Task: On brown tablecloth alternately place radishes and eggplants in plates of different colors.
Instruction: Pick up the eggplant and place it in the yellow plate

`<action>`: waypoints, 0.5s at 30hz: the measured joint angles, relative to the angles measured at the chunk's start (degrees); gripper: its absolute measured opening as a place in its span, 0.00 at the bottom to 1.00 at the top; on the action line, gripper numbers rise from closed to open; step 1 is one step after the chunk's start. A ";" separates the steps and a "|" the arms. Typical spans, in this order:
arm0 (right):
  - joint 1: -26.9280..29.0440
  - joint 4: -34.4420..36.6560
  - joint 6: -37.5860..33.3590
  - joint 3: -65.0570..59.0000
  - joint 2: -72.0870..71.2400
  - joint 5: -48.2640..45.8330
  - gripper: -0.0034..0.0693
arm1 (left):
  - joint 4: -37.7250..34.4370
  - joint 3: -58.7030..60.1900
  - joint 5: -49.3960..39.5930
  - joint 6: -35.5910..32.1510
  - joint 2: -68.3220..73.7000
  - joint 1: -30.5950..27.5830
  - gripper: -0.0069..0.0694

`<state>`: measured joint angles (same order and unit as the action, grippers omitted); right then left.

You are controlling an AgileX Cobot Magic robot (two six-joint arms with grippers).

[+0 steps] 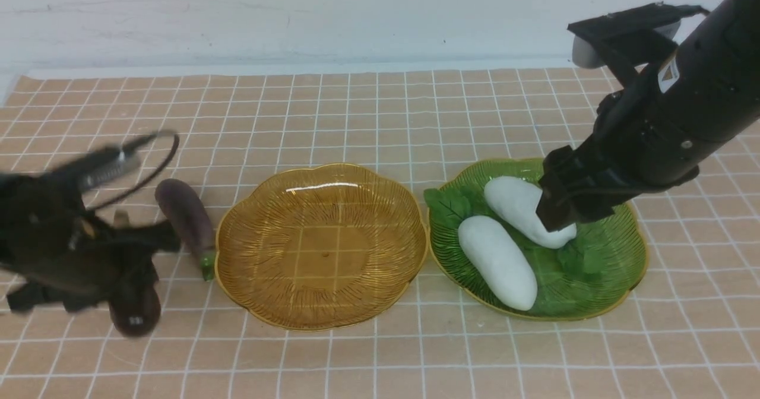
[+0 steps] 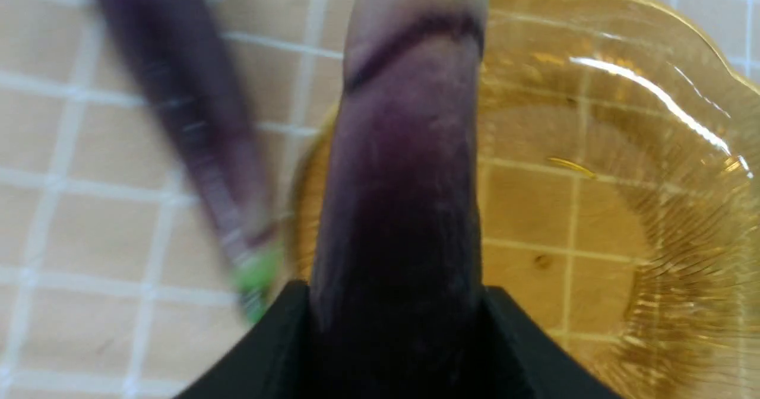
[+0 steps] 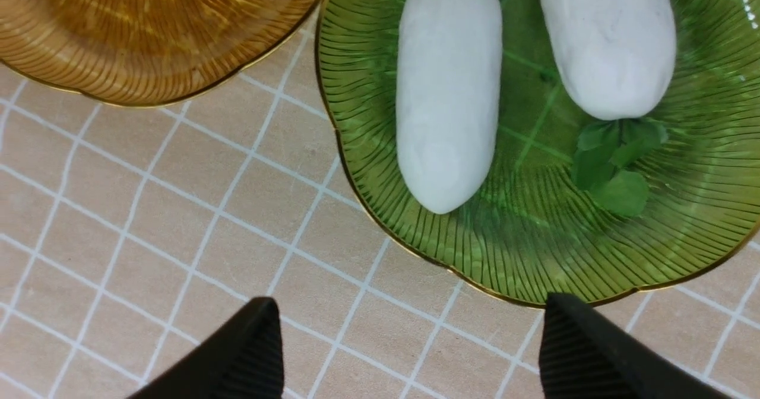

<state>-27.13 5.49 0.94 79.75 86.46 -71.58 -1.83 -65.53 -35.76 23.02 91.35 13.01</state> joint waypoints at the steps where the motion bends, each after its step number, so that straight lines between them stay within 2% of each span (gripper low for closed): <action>1: 0.00 0.02 0.00 0.00 0.12 0.00 0.77 | 0.14 -1.42 -0.08 -0.49 2.01 0.53 0.48; 5: 0.00 0.08 0.00 0.00 0.77 0.00 0.77 | 0.37 -7.47 -3.76 -1.54 9.96 1.03 0.59; 7: 0.00 0.08 0.00 0.00 0.77 0.04 0.77 | 0.39 -9.37 -5.62 -1.54 12.01 1.03 0.71; 10: 0.00 0.08 0.00 0.00 0.77 0.04 0.77 | 0.82 -10.99 -5.85 -1.58 12.63 1.03 0.82; 12: 0.00 0.08 0.00 0.00 0.77 0.04 0.77 | 1.05 -13.83 -6.22 -1.51 12.63 0.28 0.86; 15: 0.00 0.08 0.00 0.00 0.77 0.04 0.77 | 1.30 -17.09 -7.40 -0.39 12.63 -2.99 0.83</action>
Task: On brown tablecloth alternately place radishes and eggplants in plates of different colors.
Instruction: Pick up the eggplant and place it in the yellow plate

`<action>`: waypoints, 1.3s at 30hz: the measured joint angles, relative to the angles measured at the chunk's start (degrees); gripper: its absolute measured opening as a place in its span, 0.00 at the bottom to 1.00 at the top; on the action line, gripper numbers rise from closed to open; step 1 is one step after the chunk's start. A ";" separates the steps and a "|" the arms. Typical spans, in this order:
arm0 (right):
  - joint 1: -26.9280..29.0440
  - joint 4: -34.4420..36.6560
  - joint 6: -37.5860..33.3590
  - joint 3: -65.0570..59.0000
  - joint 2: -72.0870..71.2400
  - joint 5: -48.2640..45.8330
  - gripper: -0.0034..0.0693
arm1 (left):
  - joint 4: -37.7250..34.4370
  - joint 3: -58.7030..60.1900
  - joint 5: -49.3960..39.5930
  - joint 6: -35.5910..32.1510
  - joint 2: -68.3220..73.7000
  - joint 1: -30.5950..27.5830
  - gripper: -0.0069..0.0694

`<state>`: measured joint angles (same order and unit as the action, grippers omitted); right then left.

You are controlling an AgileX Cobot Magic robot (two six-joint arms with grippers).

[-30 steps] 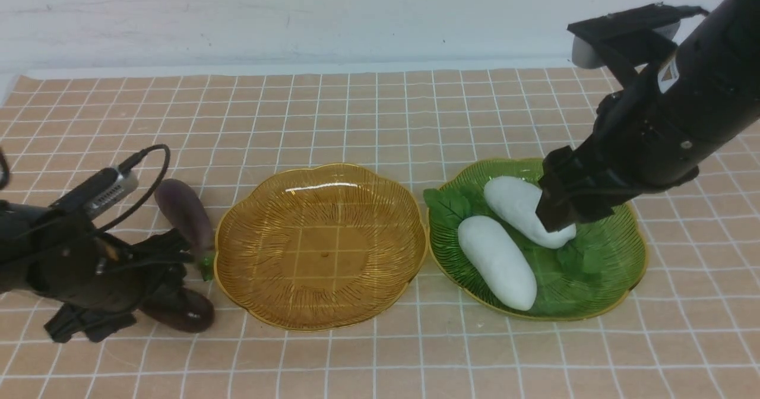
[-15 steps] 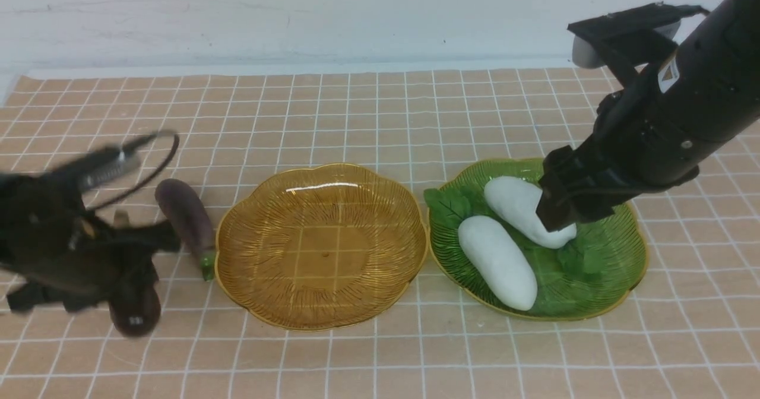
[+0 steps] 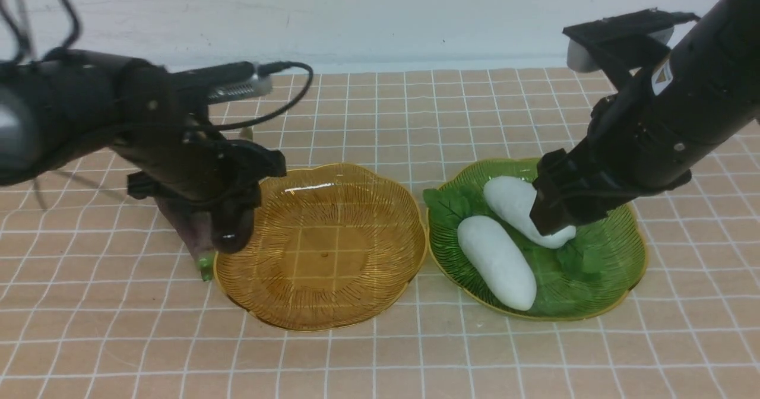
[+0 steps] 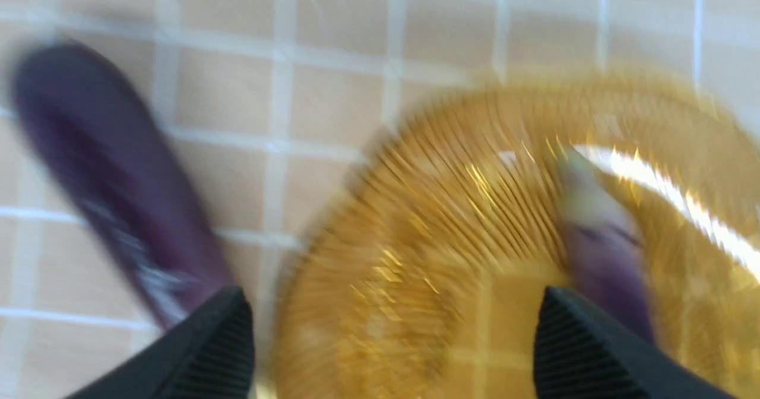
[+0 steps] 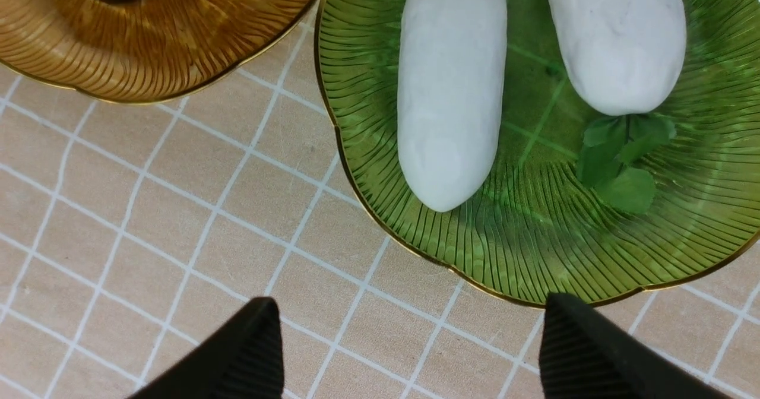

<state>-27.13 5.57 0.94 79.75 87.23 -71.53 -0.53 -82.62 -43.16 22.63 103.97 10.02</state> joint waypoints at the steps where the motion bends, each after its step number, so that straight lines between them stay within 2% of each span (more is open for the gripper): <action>1: 0.00 0.00 0.00 0.00 0.00 0.00 0.77 | 0.00 -0.55 -0.06 0.33 0.00 -1.63 0.81; 9: 0.00 0.00 0.00 0.00 0.00 0.00 0.77 | -0.27 -0.98 1.24 1.01 2.82 -9.59 0.75; 27: 0.00 0.00 0.00 0.00 0.00 0.00 0.77 | -3.59 -0.98 6.54 1.80 15.68 -10.08 0.74; 30: 0.00 0.00 0.00 0.00 0.00 0.00 0.77 | -3.59 -1.10 6.20 1.76 15.82 -10.08 0.70; 34: 0.00 0.00 0.00 0.00 0.00 0.00 0.77 | -3.48 -2.53 3.06 0.10 15.39 -10.08 0.53; 39: 0.00 -1.19 0.00 0.00 0.00 0.00 0.76 | -3.60 -5.71 -1.73 -2.23 12.65 -9.98 0.46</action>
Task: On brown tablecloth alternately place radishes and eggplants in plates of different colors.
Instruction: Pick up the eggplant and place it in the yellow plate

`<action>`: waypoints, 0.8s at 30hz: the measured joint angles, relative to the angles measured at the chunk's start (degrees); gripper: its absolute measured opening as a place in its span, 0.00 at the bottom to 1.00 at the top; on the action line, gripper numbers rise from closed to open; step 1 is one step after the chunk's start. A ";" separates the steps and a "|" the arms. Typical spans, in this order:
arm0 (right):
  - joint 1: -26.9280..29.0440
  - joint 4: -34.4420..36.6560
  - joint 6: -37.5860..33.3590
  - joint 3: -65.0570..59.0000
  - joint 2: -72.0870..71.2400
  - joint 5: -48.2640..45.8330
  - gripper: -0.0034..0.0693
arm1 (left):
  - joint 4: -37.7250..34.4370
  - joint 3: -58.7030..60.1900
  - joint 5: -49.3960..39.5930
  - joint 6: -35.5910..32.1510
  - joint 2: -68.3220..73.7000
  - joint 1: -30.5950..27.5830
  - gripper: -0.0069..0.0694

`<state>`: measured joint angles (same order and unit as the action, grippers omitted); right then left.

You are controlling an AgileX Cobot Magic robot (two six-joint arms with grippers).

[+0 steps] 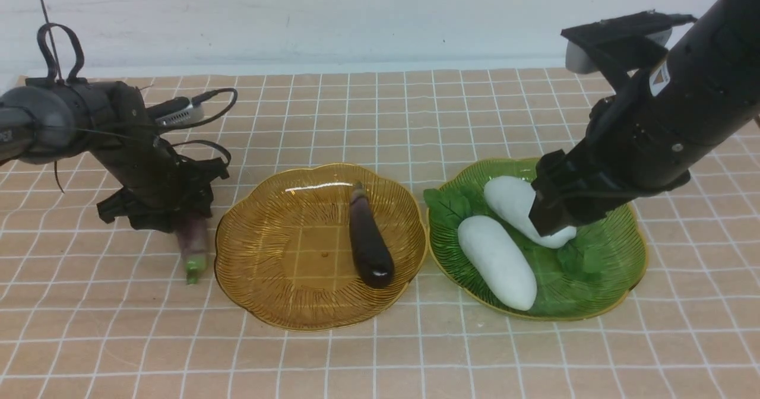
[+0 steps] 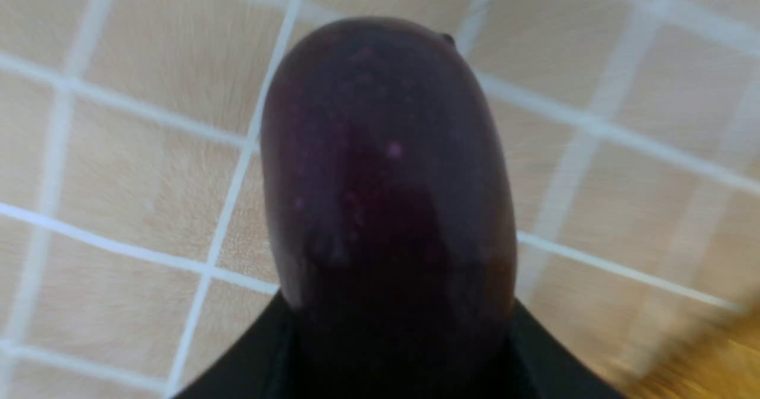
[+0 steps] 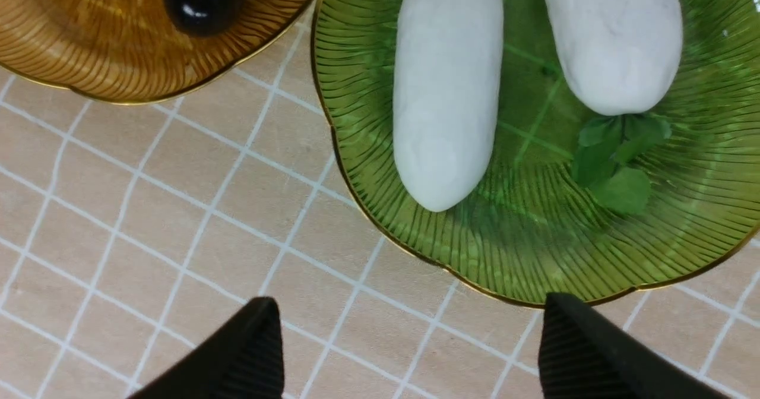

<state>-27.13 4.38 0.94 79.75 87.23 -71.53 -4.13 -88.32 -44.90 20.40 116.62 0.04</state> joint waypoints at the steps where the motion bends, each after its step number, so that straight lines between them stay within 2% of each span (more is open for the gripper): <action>1: 0.00 -0.58 0.00 0.00 0.00 0.00 0.75 | -0.05 -1.04 -1.33 -0.84 -1.10 0.17 0.46; 6: 0.00 -5.71 0.00 -0.08 0.00 0.00 0.63 | -0.58 -5.19 -6.59 -4.72 -5.89 1.94 0.45; 8: 0.00 -8.09 0.13 -0.85 -0.37 0.13 0.53 | -1.62 -6.40 -8.34 -5.91 -7.38 3.28 0.45; 18: 0.00 -8.46 0.25 -6.98 -9.57 0.08 0.15 | -3.87 -5.33 -12.13 -8.55 -3.64 13.59 0.47; 24: 0.00 -8.46 0.51 -11.23 -19.98 0.03 0.04 | -4.05 -5.33 -11.60 -11.83 1.84 18.32 0.52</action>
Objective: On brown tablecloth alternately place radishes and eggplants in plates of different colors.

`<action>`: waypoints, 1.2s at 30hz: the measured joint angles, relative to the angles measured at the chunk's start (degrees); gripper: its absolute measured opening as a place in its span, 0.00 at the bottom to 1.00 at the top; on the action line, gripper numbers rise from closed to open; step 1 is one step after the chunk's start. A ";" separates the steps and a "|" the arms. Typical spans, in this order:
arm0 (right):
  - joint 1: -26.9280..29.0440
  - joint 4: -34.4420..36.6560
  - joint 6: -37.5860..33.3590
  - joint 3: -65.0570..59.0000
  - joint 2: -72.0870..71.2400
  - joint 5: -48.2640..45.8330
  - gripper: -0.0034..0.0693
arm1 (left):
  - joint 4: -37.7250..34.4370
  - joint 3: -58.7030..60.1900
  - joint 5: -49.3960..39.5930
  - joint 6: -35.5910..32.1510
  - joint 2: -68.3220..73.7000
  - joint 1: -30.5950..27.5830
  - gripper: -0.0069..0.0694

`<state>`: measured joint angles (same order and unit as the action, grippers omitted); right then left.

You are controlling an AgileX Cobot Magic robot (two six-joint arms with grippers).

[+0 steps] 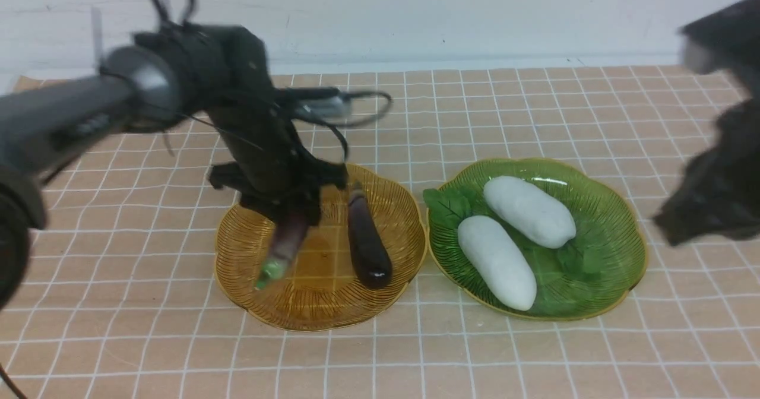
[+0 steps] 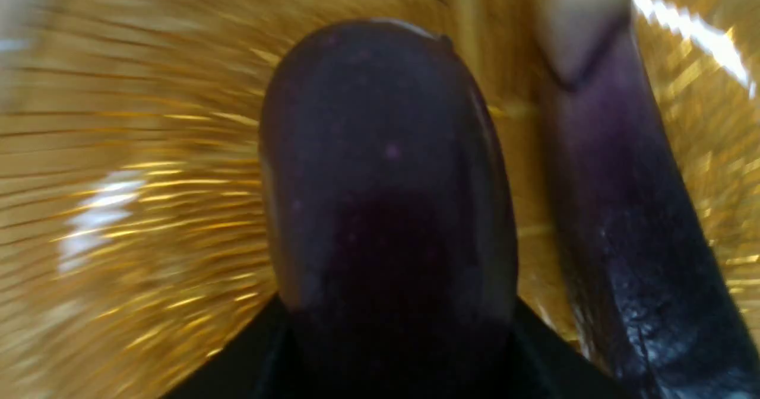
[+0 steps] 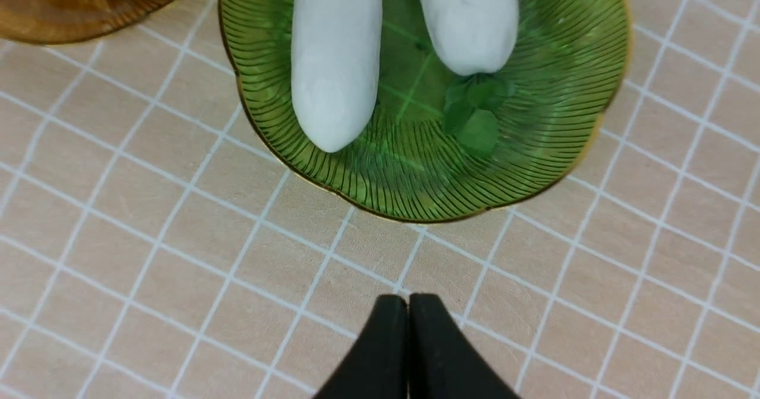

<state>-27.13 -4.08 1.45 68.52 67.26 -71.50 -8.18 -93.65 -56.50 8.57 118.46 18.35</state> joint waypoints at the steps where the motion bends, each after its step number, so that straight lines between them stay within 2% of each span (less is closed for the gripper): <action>1: 0.00 0.00 0.21 -0.64 -1.79 -0.07 0.04 | 0.00 0.00 0.07 -0.28 0.33 0.36 0.53; 11: 0.00 -0.23 0.61 -13.02 -30.56 0.72 0.03 | 0.45 -1.32 1.16 -2.05 1.86 1.00 0.67; 13: 0.00 -0.19 0.75 -17.68 -36.83 4.45 0.03 | 1.09 -2.66 0.53 -2.11 1.86 1.00 0.67; 14: 0.00 0.21 0.75 -21.70 -41.23 10.51 0.03 | 1.57 -3.91 -0.52 -2.16 1.86 1.00 0.67; 17: 0.00 3.21 0.75 -34.58 -50.55 30.42 0.03 | 3.04 -8.40 -5.69 -2.22 1.86 1.00 0.57; 19: 0.00 3.70 0.75 -43.39 -52.86 45.37 0.03 | 4.08 -11.64 -10.37 -2.22 1.86 1.00 0.44; 22: 0.00 3.70 0.75 -49.81 -52.85 55.52 0.03 | 5.41 -14.55 -12.93 -3.01 1.86 1.00 0.29; 25: 0.00 3.70 0.75 -52.68 -52.85 58.64 0.03 | 7.16 -15.43 -13.54 -3.20 1.86 1.00 0.15; 27: 0.00 3.70 0.75 -54.12 -52.85 58.57 0.03 | 8.54 -15.50 -13.54 -3.20 1.86 1.00 0.10; 36: 0.00 3.70 0.75 -57.73 -52.85 55.73 0.03 | 12.97 -15.50 -13.77 -2.44 -3.23 1.00 0.09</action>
<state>-27.13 -0.38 2.20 10.79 14.41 -15.77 4.79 -109.15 -70.27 6.13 115.23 19.35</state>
